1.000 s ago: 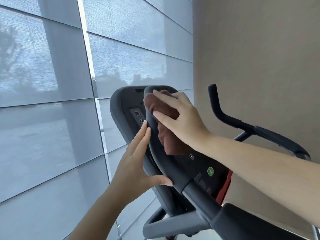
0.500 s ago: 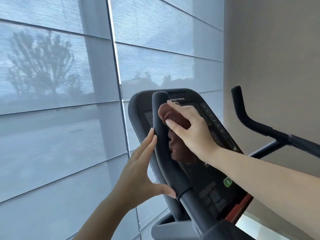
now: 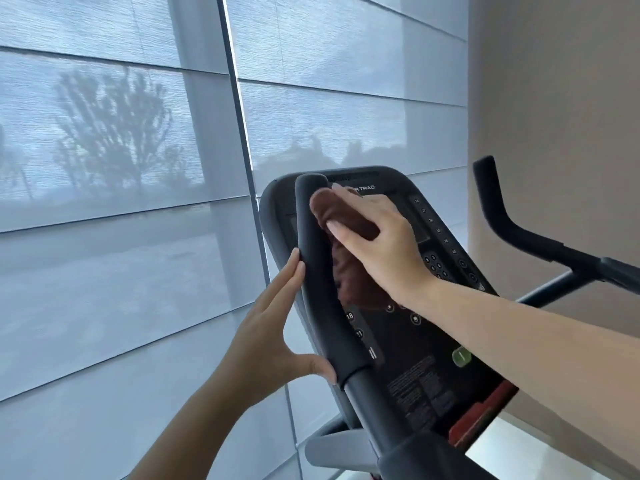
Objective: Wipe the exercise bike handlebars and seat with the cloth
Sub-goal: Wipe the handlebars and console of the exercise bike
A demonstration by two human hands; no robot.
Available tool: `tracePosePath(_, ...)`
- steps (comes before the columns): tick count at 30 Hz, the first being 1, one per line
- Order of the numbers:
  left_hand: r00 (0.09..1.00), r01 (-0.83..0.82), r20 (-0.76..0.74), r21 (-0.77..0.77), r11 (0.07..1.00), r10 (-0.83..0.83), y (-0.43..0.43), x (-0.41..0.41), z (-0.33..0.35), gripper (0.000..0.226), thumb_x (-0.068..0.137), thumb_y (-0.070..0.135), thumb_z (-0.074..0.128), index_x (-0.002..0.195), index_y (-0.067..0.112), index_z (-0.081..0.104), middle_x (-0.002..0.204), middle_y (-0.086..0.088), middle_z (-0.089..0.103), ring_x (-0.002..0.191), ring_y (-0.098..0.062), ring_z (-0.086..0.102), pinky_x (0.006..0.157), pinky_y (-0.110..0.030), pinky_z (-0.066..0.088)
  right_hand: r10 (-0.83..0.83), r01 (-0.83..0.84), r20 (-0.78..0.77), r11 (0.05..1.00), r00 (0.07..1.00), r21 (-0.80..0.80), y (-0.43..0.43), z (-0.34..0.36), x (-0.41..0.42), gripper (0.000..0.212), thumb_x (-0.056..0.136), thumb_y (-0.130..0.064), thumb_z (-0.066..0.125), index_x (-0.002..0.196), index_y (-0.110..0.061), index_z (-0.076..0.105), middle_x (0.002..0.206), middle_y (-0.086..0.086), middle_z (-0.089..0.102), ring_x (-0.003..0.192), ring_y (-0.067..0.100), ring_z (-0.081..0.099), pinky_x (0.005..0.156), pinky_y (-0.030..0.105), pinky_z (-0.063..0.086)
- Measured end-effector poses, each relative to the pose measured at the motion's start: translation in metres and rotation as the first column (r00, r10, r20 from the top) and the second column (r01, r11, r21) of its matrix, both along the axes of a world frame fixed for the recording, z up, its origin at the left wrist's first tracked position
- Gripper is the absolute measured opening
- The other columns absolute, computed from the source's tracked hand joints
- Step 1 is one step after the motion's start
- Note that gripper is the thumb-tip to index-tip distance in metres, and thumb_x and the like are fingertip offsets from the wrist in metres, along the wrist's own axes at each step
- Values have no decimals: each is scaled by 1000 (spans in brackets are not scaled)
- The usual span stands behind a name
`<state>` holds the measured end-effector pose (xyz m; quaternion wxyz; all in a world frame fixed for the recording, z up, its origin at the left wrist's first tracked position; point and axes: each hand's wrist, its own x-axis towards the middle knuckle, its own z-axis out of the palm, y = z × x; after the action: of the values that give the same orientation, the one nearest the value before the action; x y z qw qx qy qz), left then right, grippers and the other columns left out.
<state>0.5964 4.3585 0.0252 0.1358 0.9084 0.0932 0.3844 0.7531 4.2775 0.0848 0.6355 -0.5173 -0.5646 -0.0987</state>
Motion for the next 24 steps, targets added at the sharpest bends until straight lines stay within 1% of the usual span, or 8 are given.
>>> tracePosePath(3, 1000, -7, 4, -2, 1000, 7, 0, 1, 0, 122, 45, 75, 66, 143, 23, 14, 151, 19, 7, 138, 3, 8, 111, -16, 15, 86, -83, -67, 995, 994, 50, 14, 12, -1, 43, 83, -13, 65, 124, -22, 57, 111, 9, 58, 103, 10, 55, 90, 5, 34)
tracePosePath(5, 1000, -6, 7, -8, 1000, 6, 0, 2, 1, 123, 45, 76, 65, 143, 22, 16, 152, 18, 8, 138, 1, 9, 111, -22, 18, 192, -193, -89, 981, 977, -2, 10, 6, 3, 43, 83, -12, 66, 123, -23, 57, 113, 10, 61, 107, 11, 57, 94, 11, 37)
tracePosePath(8, 1000, 11, 23, -28, 1000, -10, -3, 2, 2, 122, 46, 75, 66, 143, 19, 17, 153, 12, 11, 139, -2, 11, 111, -32, 21, 277, -280, -39, 948, 960, -153, -6, -19, 8, 43, 81, -13, 68, 119, -30, 59, 113, 3, 60, 107, 3, 56, 94, 10, 37)
tracePosePath(13, 1000, 19, 23, -41, 999, -18, 0, 3, -1, 120, 46, 66, 71, 142, 20, 16, 152, 12, 9, 138, 0, 10, 112, -22, 18, 399, -390, -64, 830, 915, -399, -40, -54, 12, 39, 78, -17, 71, 110, -37, 65, 108, -7, 65, 103, -2, 59, 87, 8, 40)
tracePosePath(15, 999, 30, 23, -41, 999, -30, 1, 3, -2, 119, 47, 68, 70, 143, 22, 15, 152, 14, 8, 138, 0, 9, 110, -17, 16, 335, -306, 3, 864, 942, -399, -39, -45, 11, 38, 77, -21, 72, 109, -41, 64, 107, -7, 64, 103, -2, 58, 90, 11, 41)
tracePosePath(17, 999, 34, 32, -51, 998, -32, 3, 4, -3, 120, 46, 69, 69, 143, 24, 15, 153, 16, 7, 138, 0, 9, 110, -16, 16, 202, -188, 21, 942, 979, -277, -26, -24, 6, 40, 78, -23, 71, 112, -41, 61, 107, -3, 63, 103, 0, 58, 95, 15, 40)
tracePosePath(20, 997, 67, 52, -84, 994, -63, 2, 5, -8, 120, 47, 69, 68, 144, 24, 13, 152, 18, 6, 138, 1, 7, 109, -13, 14, 1, 5, 41, 989, 999, -149, -4, 8, -6, 42, 80, -24, 68, 119, -36, 58, 109, 2, 59, 99, 1, 55, 89, 2, 33)
tracePosePath(24, 985, 141, 116, -105, 984, -129, 7, 7, -16, 119, 48, 60, 73, 144, 18, 16, 152, 14, 10, 137, 2, 11, 106, -9, 16, 40, 15, 134, 925, 990, -380, -22, -11, -13, 43, 78, -27, 70, 117, -41, 58, 106, -4, 57, 97, -3, 55, 83, -1, 33)
